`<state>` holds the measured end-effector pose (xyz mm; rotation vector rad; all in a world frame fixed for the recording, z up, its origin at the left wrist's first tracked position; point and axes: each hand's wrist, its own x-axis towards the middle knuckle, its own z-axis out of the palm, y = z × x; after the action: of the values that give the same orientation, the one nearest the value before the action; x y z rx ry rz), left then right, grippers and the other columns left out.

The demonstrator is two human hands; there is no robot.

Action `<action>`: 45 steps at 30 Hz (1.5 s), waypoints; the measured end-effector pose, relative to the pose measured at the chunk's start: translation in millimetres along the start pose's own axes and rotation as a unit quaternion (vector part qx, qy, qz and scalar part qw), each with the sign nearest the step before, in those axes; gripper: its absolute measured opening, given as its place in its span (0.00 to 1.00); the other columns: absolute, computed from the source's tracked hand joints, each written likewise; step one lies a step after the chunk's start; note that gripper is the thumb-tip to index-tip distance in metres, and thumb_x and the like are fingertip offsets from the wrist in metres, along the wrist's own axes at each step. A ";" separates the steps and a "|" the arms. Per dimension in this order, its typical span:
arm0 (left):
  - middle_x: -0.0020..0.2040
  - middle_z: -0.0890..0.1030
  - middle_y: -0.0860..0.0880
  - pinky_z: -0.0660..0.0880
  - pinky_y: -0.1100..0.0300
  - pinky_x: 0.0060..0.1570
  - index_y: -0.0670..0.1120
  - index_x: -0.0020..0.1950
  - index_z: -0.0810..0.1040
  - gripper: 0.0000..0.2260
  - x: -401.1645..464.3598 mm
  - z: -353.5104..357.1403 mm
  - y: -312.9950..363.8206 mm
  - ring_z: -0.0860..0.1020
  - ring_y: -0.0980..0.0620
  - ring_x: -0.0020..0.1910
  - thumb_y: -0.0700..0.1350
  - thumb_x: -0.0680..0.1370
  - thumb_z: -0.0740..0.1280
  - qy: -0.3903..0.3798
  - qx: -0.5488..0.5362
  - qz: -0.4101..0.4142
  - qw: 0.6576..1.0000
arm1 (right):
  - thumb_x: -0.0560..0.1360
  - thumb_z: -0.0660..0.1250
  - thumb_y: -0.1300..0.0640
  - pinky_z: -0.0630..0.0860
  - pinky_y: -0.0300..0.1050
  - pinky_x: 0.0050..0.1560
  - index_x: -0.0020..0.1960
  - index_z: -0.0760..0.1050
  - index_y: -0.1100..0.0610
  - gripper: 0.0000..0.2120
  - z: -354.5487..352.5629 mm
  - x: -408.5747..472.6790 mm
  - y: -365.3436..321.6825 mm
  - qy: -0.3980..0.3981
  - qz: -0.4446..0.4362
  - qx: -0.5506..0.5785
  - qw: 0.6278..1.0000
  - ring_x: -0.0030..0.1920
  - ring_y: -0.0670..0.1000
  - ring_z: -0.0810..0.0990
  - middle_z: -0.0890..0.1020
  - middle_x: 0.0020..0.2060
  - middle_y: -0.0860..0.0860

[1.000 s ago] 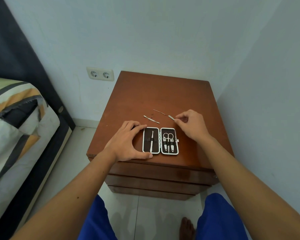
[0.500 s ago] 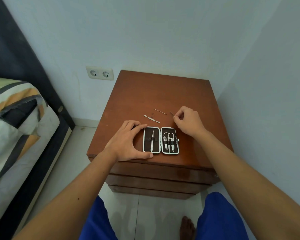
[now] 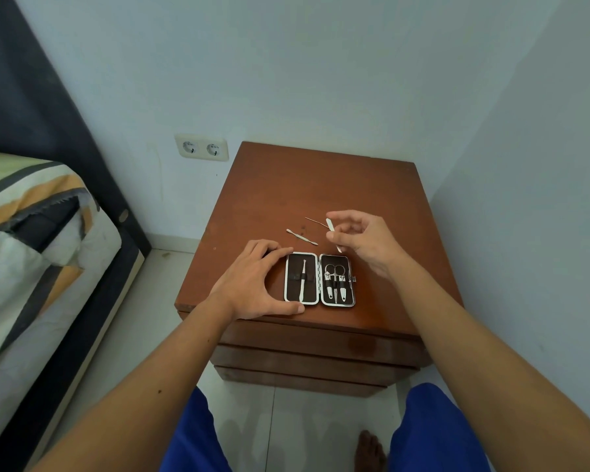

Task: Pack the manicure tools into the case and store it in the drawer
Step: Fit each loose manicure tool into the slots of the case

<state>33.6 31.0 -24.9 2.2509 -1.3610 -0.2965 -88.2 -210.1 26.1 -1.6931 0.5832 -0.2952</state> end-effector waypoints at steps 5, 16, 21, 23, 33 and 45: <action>0.74 0.66 0.56 0.67 0.53 0.76 0.55 0.83 0.65 0.53 -0.5 -0.2 0.1 0.60 0.58 0.76 0.78 0.64 0.72 0.002 0.002 0.007 1.000 | 0.72 0.79 0.67 0.84 0.44 0.43 0.62 0.80 0.61 0.20 11.6 -3.8 -1.0 -0.021 0.007 -0.002 1.000 0.34 0.52 0.84 0.84 0.39 0.53; 0.73 0.67 0.55 0.67 0.53 0.75 0.53 0.82 0.66 0.53 -1.5 0.2 0.1 0.61 0.57 0.75 0.78 0.63 0.72 0.010 -0.001 0.012 1.000 | 0.71 0.81 0.55 0.78 0.41 0.45 0.53 0.82 0.50 0.13 30.8 -4.4 15.0 0.004 -0.074 -0.180 0.981 0.33 0.40 0.79 0.88 0.36 0.47; 0.73 0.67 0.56 0.65 0.57 0.74 0.53 0.82 0.66 0.53 -1.0 0.0 0.9 0.61 0.58 0.74 0.77 0.64 0.73 0.013 -0.002 0.014 1.000 | 0.69 0.83 0.53 0.73 0.33 0.39 0.52 0.83 0.49 0.14 27.1 -6.6 13.7 -0.015 -0.077 -0.232 0.969 0.33 0.39 0.75 0.85 0.38 0.45; 0.73 0.67 0.56 0.65 0.57 0.74 0.53 0.82 0.66 0.53 -1.2 0.1 1.0 0.61 0.58 0.74 0.77 0.63 0.73 0.014 -0.003 0.014 1.000 | 0.68 0.83 0.52 0.72 0.35 0.41 0.52 0.83 0.48 0.15 26.4 -8.1 13.3 -0.023 -0.084 -0.264 0.961 0.36 0.42 0.75 0.83 0.42 0.45; 0.72 0.67 0.56 0.64 0.58 0.74 0.52 0.82 0.66 0.53 -1.7 -0.2 1.6 0.60 0.59 0.74 0.77 0.63 0.73 0.014 0.001 0.011 1.000 | 0.68 0.80 0.40 0.76 0.47 0.58 0.63 0.81 0.48 0.26 19.3 -23.8 8.6 -0.122 -0.105 -0.420 0.893 0.54 0.48 0.75 0.76 0.53 0.46; 0.73 0.67 0.56 0.65 0.57 0.75 0.53 0.82 0.66 0.53 -2.4 -0.5 2.0 0.60 0.59 0.75 0.77 0.63 0.74 0.014 -0.001 0.009 1.000 | 0.68 0.81 0.42 0.76 0.42 0.52 0.53 0.84 0.46 0.17 16.2 -24.4 6.0 -0.122 -0.095 -0.366 0.918 0.50 0.46 0.77 0.78 0.51 0.46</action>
<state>31.1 32.5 -23.5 2.2316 -1.3649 -0.2599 -101.9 -184.3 20.0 -2.4771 0.3545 0.0157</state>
